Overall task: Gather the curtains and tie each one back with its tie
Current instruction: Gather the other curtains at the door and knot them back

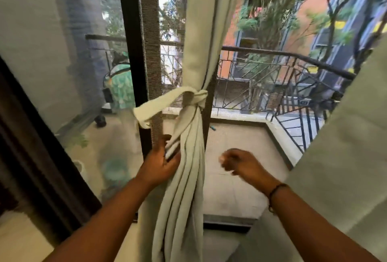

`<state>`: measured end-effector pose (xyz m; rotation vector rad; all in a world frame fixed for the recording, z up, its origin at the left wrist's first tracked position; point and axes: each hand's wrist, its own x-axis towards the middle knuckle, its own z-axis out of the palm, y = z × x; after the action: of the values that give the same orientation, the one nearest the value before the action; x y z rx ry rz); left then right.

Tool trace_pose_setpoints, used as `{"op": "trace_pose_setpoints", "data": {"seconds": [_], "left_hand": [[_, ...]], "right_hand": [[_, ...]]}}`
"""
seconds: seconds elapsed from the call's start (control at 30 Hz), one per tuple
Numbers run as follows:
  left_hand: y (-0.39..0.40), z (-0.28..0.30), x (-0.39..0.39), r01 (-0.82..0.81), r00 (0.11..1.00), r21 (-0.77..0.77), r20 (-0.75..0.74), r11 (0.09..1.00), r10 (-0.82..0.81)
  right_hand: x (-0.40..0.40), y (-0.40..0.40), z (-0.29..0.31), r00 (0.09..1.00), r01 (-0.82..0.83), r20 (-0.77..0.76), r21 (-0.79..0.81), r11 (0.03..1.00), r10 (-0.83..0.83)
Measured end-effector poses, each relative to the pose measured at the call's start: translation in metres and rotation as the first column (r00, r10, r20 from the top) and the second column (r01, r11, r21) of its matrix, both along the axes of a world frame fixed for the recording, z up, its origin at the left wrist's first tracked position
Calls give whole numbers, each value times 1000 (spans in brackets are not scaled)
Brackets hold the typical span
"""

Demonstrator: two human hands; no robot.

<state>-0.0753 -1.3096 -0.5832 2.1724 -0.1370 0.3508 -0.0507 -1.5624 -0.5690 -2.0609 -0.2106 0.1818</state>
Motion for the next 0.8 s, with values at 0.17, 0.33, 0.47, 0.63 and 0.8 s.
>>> {"op": "trace_pose_setpoints", "data": {"seconds": [0.17,0.33,0.47,0.63,0.8], "left_hand": [[-9,11,-6,127,990,-357,-20,925,-143],[6,-3,-10,-220,963,-131,126,967,236],[7,-10,-41,-213,817,81,561,974,132],[1,-27,-48,-60,945,229,327,972,-19],[-19,-20,-39,165,966,71,192,984,-176]], "right_hand": [[-38,73,-17,991,-133,8,99,986,132],[-59,84,-22,991,4,131,51,999,-10],[-66,89,-25,978,98,169,146,984,-122],[-69,88,-32,966,156,174,199,968,-191],[-61,75,-30,977,117,132,320,940,-167]]}}
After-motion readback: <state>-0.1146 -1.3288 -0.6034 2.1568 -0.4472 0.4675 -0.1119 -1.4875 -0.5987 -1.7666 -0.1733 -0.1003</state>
